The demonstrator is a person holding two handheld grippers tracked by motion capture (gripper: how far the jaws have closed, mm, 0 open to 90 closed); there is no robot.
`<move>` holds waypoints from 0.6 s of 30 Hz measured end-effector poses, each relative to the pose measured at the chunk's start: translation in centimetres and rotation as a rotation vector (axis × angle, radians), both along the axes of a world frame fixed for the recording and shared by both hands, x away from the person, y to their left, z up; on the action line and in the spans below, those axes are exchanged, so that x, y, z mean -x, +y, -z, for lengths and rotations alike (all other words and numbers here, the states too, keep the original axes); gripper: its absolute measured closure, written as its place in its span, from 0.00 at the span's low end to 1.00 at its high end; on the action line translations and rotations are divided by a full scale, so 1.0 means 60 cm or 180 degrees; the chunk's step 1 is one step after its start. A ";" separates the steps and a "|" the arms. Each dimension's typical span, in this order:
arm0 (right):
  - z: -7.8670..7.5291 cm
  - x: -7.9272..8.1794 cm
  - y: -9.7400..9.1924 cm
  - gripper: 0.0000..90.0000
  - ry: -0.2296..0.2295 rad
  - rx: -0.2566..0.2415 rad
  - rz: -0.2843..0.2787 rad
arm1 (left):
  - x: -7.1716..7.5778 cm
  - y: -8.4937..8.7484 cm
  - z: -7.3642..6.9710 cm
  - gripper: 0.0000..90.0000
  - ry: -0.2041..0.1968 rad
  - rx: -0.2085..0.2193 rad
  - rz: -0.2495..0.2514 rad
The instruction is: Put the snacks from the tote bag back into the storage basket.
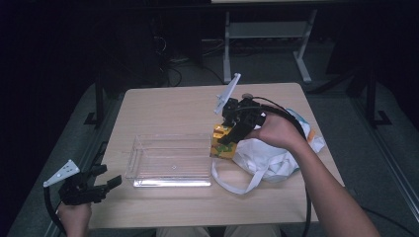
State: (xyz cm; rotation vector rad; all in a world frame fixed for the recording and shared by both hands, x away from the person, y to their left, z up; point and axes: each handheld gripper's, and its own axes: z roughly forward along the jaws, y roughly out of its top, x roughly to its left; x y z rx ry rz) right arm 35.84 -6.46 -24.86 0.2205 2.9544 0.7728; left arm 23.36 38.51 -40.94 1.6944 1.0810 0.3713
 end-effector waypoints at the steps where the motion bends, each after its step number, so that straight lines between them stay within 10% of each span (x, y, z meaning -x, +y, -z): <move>1: 0.000 0.001 0.004 0.58 0.0027 0.0009 -0.0011 | 0.000 0.000 0.000 0.14 0.0000 0.0000 0.0000; 18: 0.006 0.017 0.070 0.58 0.0069 0.0014 -0.0223 | -0.001 0.000 0.001 0.14 -0.0007 0.0024 -0.0005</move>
